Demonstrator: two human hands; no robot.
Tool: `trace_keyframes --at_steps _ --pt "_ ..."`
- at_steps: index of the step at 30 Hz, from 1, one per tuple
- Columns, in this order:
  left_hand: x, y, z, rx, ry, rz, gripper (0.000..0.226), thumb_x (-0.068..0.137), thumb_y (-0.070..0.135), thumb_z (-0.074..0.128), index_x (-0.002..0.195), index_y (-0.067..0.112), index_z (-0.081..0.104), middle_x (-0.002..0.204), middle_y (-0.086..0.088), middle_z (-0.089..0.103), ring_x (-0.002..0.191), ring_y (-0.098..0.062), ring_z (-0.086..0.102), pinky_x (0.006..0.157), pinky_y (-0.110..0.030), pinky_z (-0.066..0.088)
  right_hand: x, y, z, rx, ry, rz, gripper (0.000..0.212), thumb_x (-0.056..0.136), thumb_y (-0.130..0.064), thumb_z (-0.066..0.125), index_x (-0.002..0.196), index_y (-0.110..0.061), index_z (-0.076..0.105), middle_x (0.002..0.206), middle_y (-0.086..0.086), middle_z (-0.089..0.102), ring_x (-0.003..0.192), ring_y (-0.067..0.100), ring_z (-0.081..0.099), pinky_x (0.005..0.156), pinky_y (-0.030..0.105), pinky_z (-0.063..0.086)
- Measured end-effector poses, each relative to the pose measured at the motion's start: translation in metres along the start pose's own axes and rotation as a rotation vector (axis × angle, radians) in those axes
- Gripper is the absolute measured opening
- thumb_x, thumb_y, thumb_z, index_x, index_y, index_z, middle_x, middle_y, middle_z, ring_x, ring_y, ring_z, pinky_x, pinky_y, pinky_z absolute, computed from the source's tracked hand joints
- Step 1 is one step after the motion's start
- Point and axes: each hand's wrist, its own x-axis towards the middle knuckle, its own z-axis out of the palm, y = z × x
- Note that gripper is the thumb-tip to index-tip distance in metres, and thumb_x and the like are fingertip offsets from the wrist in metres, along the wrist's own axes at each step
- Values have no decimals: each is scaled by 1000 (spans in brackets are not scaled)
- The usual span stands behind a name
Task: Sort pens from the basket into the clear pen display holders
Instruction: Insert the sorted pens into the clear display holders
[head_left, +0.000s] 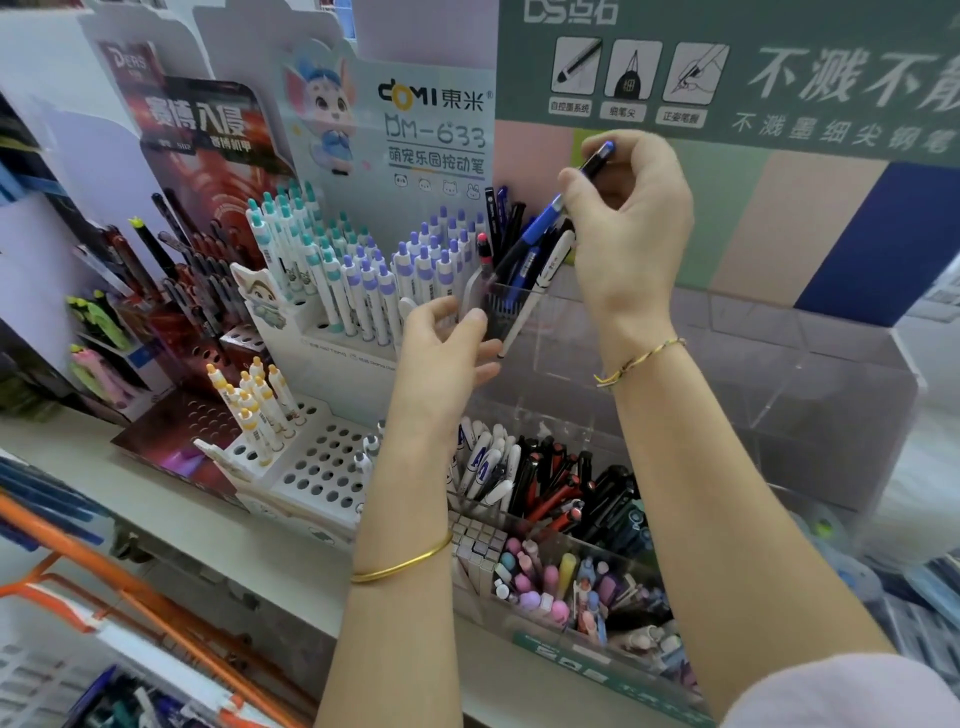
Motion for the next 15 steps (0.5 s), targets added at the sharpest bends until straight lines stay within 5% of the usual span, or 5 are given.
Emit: trace_keyframes --at_steps 4,9,12,15 --pt "-2 3 -1 7 -17 -28 38 100 16 48 137 12 41 112 -6 63 91 -14 70 74 -27 59 -2 2 8 -106 -18 -94 19 84 -2 60 103 -5 62 81 -18 54 74 4 55 79 22 49" --pt "-4 6 0 26 -31 -32 31 101 15 47 132 13 45 111 -6 64 87 -13 70 72 -26 58 -7 9 17 -402 -189 -164 39 87 -5 60 126 -8 55 108 7 63 101 26 55 87 30 40" --pt "-5 6 -2 29 -34 -43 28 101 14 47 129 13 47 110 -6 65 86 -13 71 71 -25 59 -8 6 19 -599 -156 -223 26 89 -19 60 116 -17 57 94 2 67 101 25 48 84 36 34" --pt "-7 6 -6 33 -34 -46 27 101 15 46 128 14 48 110 -6 66 85 -12 71 70 -25 58 -5 6 19 -790 -185 -248 20 95 -26 50 110 -25 63 105 -1 65 111 25 44 85 35 30"
